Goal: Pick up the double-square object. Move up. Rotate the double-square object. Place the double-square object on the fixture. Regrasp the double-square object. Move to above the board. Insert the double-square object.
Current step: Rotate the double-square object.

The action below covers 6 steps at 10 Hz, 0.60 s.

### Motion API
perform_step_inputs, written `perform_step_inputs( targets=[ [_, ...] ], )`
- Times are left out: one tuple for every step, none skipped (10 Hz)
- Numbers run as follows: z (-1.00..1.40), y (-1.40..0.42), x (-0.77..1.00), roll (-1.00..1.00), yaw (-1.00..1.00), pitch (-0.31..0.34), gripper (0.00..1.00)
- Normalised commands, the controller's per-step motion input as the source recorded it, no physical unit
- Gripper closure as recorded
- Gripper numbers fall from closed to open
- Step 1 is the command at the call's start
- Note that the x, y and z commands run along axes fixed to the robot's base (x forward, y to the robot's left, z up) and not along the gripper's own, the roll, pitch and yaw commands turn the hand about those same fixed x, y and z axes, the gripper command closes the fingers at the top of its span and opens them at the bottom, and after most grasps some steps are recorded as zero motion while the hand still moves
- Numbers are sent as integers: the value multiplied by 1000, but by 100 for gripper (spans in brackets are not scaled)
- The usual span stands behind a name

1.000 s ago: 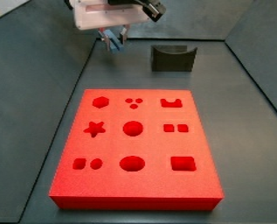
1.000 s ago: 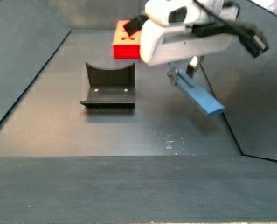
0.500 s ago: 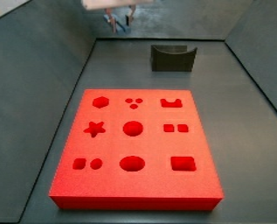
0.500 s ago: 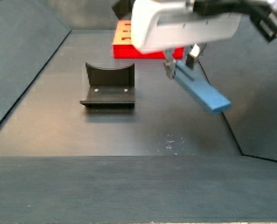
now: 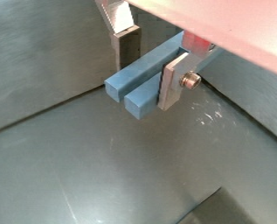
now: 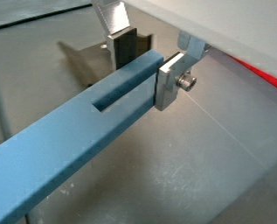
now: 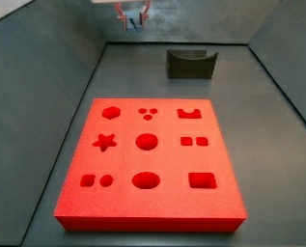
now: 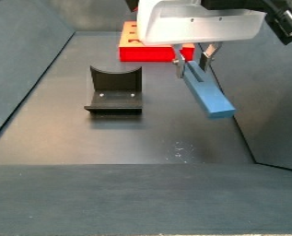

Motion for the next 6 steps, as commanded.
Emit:
perform_step_inputs(
  targets=[
    [-25, 1, 9, 0, -1000, 0, 100],
    [-23, 5, 9, 0, -1000, -1, 100],
    [-20, 10, 10, 0, -1000, -1, 100],
    [-20, 11, 10, 0, -1000, -1, 100],
    [-18, 13, 11, 0, -1000, -1, 100],
    [-18, 13, 11, 0, -1000, -1, 100]
  ],
)
